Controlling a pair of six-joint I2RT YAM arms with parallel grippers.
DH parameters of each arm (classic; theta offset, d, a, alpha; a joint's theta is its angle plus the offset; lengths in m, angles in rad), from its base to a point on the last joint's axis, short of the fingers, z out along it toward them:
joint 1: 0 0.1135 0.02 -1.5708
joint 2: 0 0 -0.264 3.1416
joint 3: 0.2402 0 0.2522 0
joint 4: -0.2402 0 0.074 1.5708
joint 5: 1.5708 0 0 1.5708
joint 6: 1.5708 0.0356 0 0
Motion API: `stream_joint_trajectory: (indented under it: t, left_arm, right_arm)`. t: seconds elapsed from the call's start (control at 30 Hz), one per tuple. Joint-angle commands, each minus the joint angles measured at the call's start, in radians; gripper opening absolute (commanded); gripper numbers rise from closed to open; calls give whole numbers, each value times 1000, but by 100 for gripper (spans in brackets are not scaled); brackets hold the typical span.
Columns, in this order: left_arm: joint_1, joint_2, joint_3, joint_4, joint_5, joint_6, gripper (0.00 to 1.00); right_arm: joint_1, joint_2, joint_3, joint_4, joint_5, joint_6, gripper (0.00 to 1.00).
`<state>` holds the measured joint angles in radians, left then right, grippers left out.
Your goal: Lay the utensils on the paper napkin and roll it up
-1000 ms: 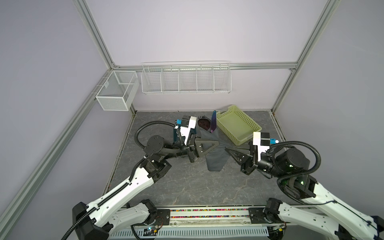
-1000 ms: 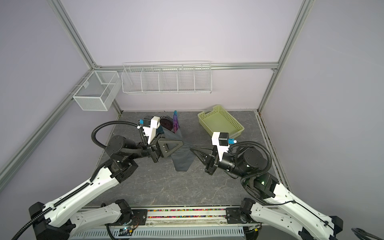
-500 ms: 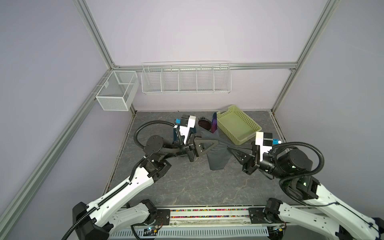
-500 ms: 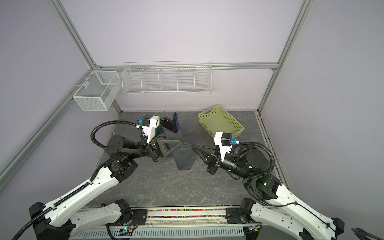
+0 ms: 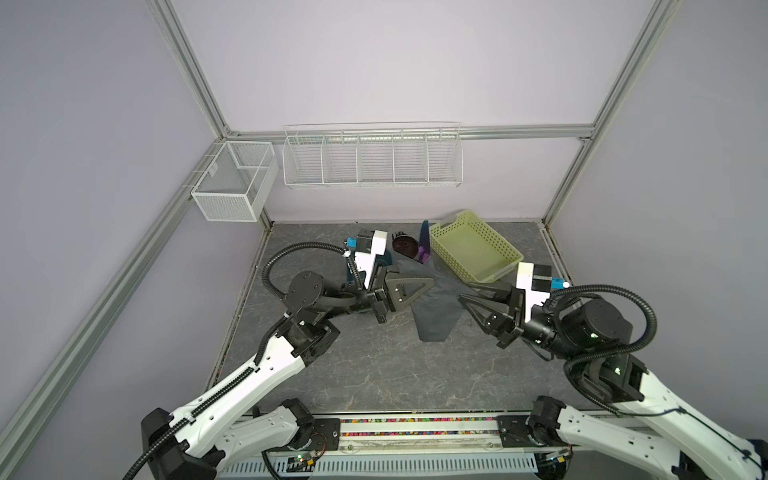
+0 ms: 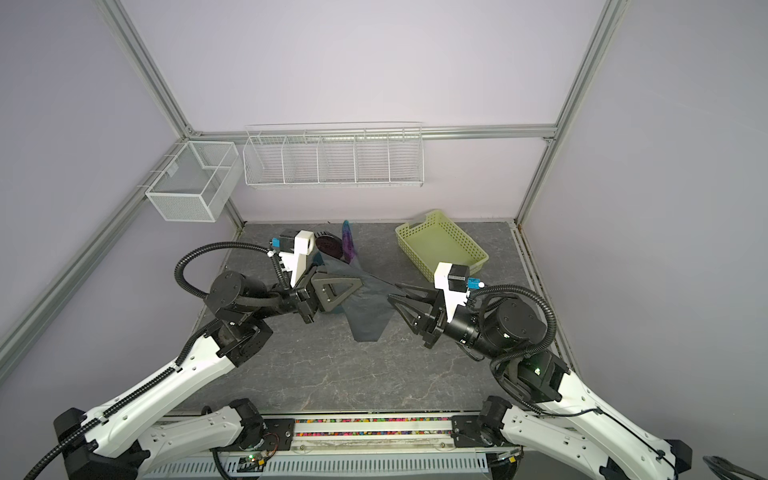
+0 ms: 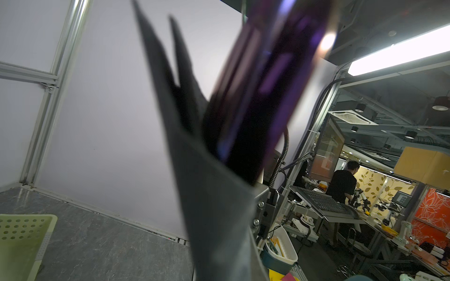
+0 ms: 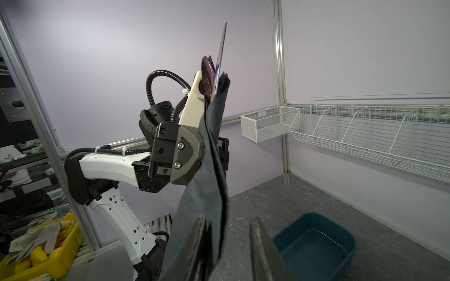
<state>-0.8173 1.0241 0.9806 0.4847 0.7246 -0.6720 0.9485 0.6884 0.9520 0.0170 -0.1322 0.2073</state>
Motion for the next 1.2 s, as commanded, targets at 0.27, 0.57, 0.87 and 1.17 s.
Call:
stream_joint_trajectory:
  t: [0.27,0.57,0.87,1.17]
  left_arm:
    - [4,-12,87,-248,-178,157,1]
    - [5,-1,95,-211,-146,135,1]
    - [4,17,92,-129,-63,77,1]
    - [5,28,86,-65,-19,33,0]
  right_arm:
    - [-4,-23,83,-26,-162,-45,43]
    - [-4,159,186,-215,-172,-44,45]
    - [-3,171,174,-219,-117,-47,50]
    - [-3,174,168,-226,-118,-38,51]
